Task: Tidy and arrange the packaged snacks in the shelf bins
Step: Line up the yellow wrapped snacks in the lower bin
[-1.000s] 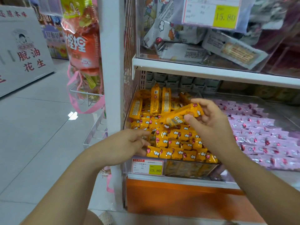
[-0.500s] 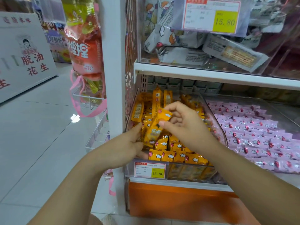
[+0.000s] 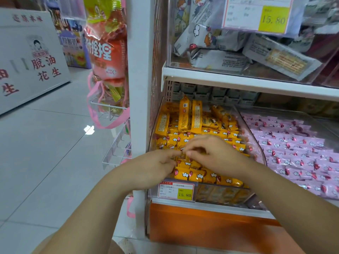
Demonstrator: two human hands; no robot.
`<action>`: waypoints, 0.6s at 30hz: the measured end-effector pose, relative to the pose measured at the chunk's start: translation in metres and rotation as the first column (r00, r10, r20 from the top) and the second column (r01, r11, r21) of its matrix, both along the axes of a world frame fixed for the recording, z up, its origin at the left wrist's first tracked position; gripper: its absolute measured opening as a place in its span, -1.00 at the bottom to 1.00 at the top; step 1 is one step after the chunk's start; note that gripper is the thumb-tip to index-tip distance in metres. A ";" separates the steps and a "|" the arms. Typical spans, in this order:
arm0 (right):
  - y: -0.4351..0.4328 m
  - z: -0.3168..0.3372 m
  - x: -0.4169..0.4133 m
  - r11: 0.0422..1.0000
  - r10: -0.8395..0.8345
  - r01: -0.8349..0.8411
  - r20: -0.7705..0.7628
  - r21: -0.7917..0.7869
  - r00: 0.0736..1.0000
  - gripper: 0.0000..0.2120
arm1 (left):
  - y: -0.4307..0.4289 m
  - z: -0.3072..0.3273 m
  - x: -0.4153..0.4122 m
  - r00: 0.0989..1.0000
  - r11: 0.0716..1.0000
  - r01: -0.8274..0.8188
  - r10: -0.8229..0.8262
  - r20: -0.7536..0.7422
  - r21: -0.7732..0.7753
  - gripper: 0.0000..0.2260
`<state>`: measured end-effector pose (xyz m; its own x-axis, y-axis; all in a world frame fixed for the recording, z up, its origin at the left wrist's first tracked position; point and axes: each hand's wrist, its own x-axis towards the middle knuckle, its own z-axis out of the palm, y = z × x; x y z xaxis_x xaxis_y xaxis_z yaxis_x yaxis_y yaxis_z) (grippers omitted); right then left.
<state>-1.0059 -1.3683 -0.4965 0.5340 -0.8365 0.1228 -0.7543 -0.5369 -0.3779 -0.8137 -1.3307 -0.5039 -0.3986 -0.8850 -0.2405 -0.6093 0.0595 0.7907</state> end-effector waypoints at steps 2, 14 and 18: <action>-0.006 0.000 -0.002 0.980 -0.153 0.161 0.076 -0.115 0.985 -0.74 | -0.001 0.001 0.000 1.000 1.000 -0.003 0.003 0.011 0.006 -0.64; -0.017 -0.002 -0.006 0.878 -0.305 0.390 0.305 -0.277 0.902 -0.67 | -0.001 0.000 0.002 0.999 1.000 0.021 -0.021 0.025 -0.009 -0.66; 0.006 0.001 -0.022 0.838 -0.279 0.506 0.638 -0.202 0.717 -0.75 | -0.002 -0.002 0.003 0.999 0.999 0.038 -0.037 0.039 -0.018 -0.65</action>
